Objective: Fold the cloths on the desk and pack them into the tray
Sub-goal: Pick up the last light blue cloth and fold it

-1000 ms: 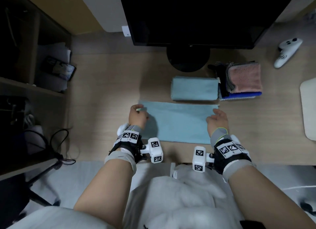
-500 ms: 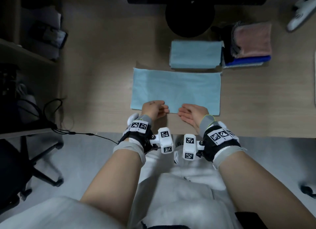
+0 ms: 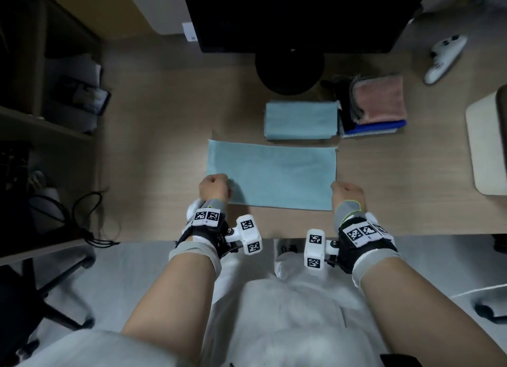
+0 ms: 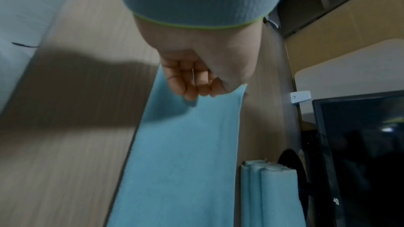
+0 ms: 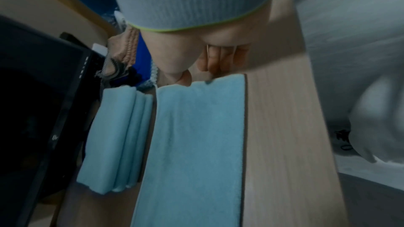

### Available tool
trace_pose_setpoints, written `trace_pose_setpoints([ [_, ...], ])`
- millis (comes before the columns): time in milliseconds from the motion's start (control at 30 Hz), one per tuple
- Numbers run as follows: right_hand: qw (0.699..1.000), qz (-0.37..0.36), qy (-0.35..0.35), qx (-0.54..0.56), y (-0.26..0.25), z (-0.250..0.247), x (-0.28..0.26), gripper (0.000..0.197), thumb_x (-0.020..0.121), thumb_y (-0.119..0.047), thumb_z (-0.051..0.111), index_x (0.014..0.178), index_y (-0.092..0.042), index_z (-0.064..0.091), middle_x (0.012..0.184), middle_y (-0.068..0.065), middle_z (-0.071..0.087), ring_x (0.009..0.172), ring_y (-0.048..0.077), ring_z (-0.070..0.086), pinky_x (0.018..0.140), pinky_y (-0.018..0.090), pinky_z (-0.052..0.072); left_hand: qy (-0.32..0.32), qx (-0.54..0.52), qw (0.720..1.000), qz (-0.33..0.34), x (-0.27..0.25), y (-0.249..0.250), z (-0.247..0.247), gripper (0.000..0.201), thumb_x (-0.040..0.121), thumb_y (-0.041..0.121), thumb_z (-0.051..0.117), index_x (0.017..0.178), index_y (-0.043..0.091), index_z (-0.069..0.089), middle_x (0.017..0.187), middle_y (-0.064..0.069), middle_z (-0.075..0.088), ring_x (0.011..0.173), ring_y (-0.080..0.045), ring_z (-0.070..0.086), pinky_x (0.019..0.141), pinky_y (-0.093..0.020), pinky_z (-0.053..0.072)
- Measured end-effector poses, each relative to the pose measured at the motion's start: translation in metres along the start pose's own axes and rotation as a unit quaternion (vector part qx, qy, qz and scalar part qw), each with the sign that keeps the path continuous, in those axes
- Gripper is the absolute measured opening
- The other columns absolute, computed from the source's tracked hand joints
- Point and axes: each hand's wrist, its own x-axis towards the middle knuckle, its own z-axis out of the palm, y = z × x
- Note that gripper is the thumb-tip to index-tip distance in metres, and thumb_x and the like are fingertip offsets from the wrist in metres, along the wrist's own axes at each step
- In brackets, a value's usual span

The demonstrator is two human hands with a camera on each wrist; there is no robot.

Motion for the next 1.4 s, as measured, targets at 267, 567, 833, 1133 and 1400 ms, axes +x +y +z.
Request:
trace_pose_setpoints([
  [267,0.996,0.035,-0.061,-0.061,-0.053,0.020,0.000,0.060,0.077,-0.051,0.069,0.115,-0.005,0.063,0.117,0.014,0.065,0.105,0.037,0.061,0.089,0.036,0.045,-0.150,-0.012,0.987,-0.050,0.030,0.029,0.030,0.007,0.087,0.012,0.066,0.079,0.014,0.066,0.074,-0.010,0.065,0.063,-0.023,0.059,0.059,-0.025,0.050],
  [567,0.997,-0.015,-0.069,-0.013,-0.044,0.015,0.012,0.030,0.078,-0.019,0.072,0.107,-0.011,0.066,0.103,0.010,0.071,0.088,0.031,0.067,0.086,0.044,0.055,-0.149,0.059,0.987,-0.027,0.030,0.031,0.042,0.015,0.093,0.014,0.056,0.078,0.016,0.056,0.070,-0.004,0.061,0.059,-0.016,0.057,0.049,-0.021,0.044],
  [833,0.993,-0.097,-0.071,0.015,-0.018,-0.023,0.011,0.026,0.087,-0.033,0.064,0.094,-0.008,0.068,0.092,0.014,0.071,0.079,0.031,0.065,0.077,0.039,0.053,-0.166,0.027,0.986,-0.012,-0.030,0.007,0.055,0.015,0.085,0.006,0.065,0.071,0.011,0.067,0.045,0.003,0.061,0.050,-0.016,0.058,0.053,-0.019,0.050],
  [1133,0.948,-0.100,-0.251,0.165,-0.048,-0.007,-0.045,0.027,0.080,-0.001,0.070,0.105,-0.004,0.062,0.101,0.014,0.071,0.080,0.029,0.069,0.067,0.042,0.060,-0.331,0.032,0.937,-0.103,-0.071,-0.011,0.073,0.017,0.089,0.021,0.060,0.098,0.008,0.065,0.094,-0.011,0.068,0.087,-0.028,0.066,0.091,-0.040,0.051],
  [1400,0.947,-0.091,-0.280,0.130,-0.081,0.058,-0.099,0.030,0.082,0.002,0.068,0.107,-0.005,0.054,0.094,0.012,0.067,0.071,0.022,0.066,0.053,0.028,0.058,-0.255,-0.036,0.966,-0.032,-0.010,0.022,0.001,0.018,0.092,0.020,0.057,0.100,0.006,0.066,0.070,-0.001,0.070,0.069,-0.019,0.065,0.080,-0.031,0.052],
])
